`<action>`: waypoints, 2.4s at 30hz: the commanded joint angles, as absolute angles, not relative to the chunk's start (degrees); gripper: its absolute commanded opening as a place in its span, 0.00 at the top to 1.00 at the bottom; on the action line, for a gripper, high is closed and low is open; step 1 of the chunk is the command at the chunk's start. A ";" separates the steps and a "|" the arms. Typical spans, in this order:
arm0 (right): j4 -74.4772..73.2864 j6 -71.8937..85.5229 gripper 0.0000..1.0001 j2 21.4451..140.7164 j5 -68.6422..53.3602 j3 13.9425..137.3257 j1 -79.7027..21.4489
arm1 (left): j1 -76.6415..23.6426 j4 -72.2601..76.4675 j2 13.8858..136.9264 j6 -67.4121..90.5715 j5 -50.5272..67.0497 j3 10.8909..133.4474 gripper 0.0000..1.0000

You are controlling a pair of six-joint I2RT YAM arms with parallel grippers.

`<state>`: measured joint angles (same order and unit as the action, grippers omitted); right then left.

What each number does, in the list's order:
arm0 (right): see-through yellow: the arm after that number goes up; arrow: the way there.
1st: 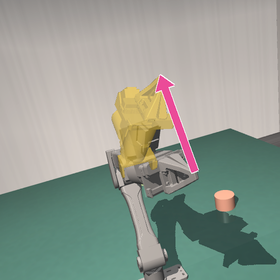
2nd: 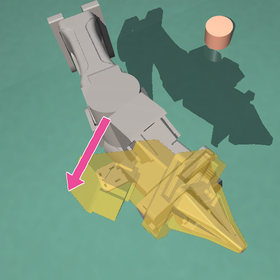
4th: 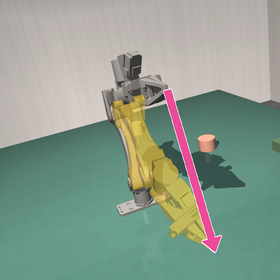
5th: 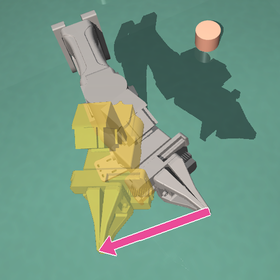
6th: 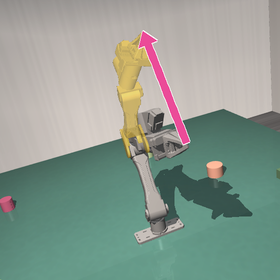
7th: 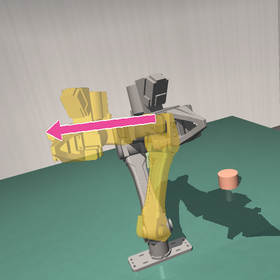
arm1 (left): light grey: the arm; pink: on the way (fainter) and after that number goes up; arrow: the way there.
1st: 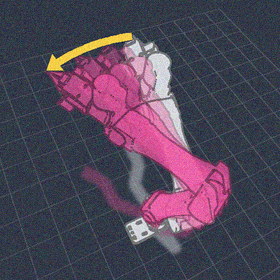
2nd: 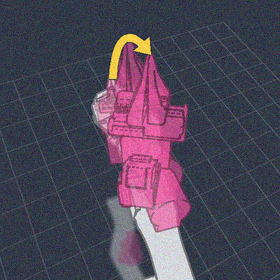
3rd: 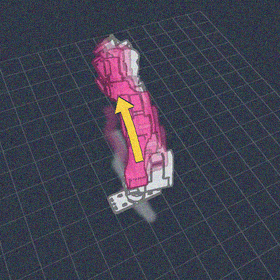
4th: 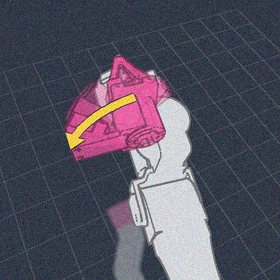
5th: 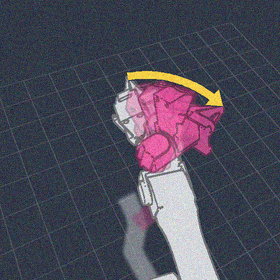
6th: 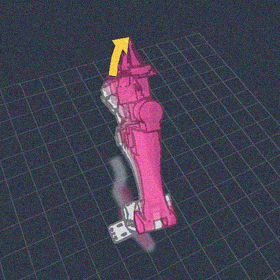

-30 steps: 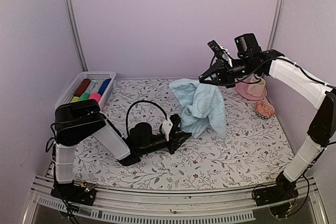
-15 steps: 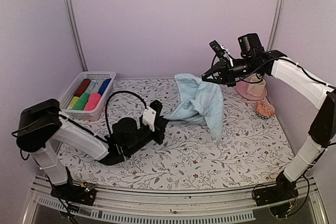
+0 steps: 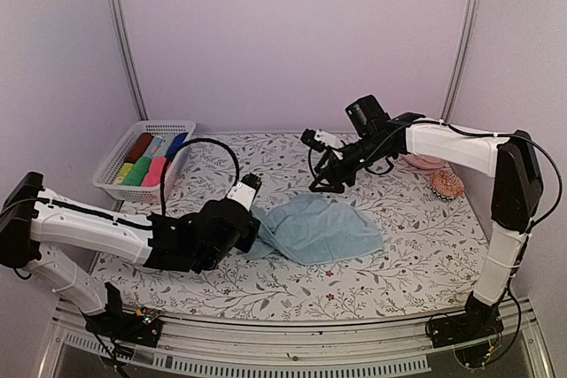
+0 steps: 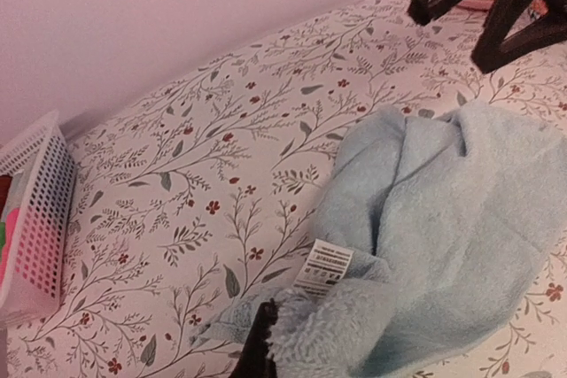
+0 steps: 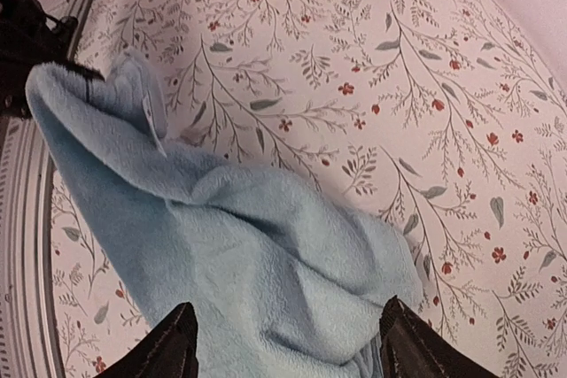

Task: Roll the towels
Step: Flatten out the towel at the center of the board.

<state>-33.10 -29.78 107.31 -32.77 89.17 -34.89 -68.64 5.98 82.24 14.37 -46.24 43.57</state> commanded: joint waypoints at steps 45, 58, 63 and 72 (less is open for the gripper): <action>-17.26 -48.29 0.98 79.73 -6.06 39.67 -30.41 | -69.43 -8.82 76.50 20.11 -56.80 44.28 1.00; -36.01 -51.41 0.98 62.64 -0.12 59.15 -28.30 | -71.06 -13.38 61.08 3.43 -56.38 51.46 1.00; -51.89 -58.36 0.98 56.32 -6.79 67.87 -28.39 | -77.10 -16.81 55.71 -0.31 -55.68 54.40 1.00; -49.71 -56.84 0.98 63.87 -5.55 70.19 -28.28 | -73.32 -20.91 65.64 2.83 -45.68 58.04 1.00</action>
